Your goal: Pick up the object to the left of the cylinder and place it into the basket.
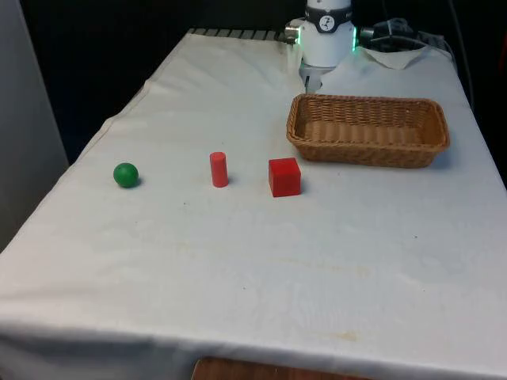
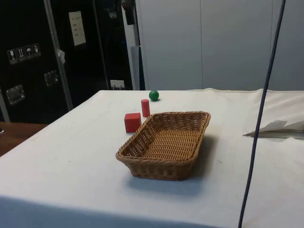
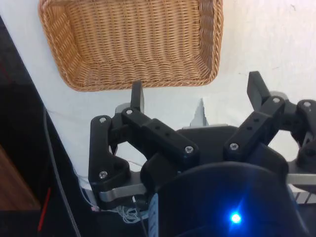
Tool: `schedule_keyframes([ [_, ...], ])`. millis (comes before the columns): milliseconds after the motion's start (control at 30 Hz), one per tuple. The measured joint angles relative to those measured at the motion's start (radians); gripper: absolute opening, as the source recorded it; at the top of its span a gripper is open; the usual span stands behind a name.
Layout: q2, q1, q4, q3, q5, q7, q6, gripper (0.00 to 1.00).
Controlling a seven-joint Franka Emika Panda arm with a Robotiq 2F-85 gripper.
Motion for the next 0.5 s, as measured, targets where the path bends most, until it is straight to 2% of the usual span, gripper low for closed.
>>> schedule_keyframes([
  [300,0.011,0.0,0.0,0.002,0.001,0.0,0.012,1.0],
  [500,0.022,0.0,0.0,0.015,0.004,0.006,0.038,1.0],
])
